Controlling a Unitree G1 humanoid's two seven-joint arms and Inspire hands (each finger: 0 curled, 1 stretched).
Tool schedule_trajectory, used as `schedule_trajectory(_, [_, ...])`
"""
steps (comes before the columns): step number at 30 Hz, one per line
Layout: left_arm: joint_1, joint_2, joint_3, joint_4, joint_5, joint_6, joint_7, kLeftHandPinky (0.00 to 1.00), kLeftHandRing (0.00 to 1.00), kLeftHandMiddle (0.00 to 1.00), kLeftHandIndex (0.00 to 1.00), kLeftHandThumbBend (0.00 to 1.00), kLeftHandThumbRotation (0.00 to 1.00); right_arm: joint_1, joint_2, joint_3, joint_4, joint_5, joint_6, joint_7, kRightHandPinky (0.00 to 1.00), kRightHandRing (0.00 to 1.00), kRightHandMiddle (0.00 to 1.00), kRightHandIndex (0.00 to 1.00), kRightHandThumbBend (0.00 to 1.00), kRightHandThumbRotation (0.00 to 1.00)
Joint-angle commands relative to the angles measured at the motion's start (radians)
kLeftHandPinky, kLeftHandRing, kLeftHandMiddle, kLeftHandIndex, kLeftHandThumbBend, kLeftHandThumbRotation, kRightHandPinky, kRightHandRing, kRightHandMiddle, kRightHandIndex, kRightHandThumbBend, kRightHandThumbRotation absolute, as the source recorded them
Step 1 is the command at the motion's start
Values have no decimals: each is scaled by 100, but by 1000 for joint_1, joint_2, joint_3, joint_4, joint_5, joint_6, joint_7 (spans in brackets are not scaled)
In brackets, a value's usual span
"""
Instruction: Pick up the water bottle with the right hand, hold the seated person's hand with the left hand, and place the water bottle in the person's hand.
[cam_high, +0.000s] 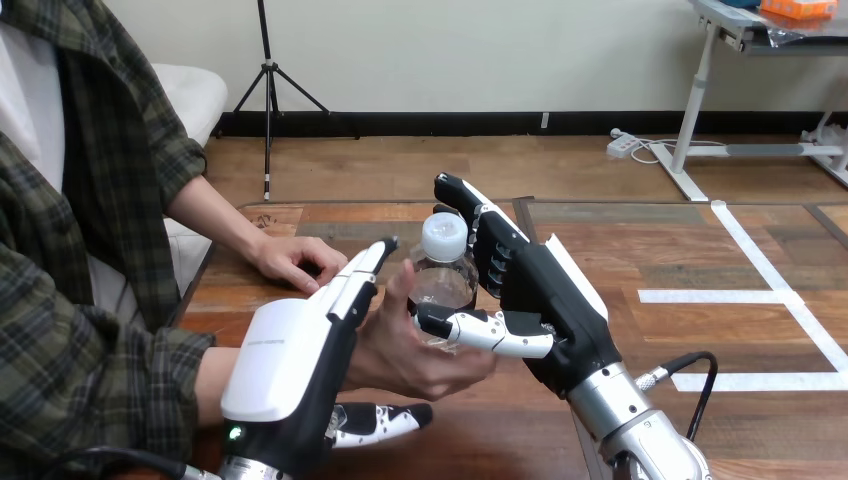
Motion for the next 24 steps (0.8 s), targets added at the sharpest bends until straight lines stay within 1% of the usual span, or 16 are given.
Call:
schedule_trajectory(1, [-71, 29, -13, 10, -11, -72, 34, 62, 85, 96, 100, 88, 6, -67, -3, -13, -24, 1, -27, -11, 95, 96, 97, 94, 81, 21])
schedule_trajectory(7, [-88, 33, -10, 52, -18, -142, 82, 67, 88, 97, 100, 92, 11, -65, -2, -14, -23, 6, -19, -10, 95, 96, 96, 93, 81, 20])
schedule_trajectory(13, [-101, 26, -6, 95, -32, -206, 133, 69, 88, 97, 100, 92, 13, -61, 1, -16, -24, 7, -15, -16, 94, 96, 96, 93, 81, 20])
schedule_trajectory(19, [-104, 12, 0, 121, -56, -244, 161, 68, 86, 95, 98, 81, 13, -52, 10, -21, -33, 26, -8, -18, 93, 95, 95, 92, 80, 17])
schedule_trajectory(24, [-107, 4, 2, 137, -90, -278, 165, 64, 84, 92, 94, 69, 9, -46, 13, -24, -40, 25, -12, -30, 93, 94, 95, 91, 77, 15])
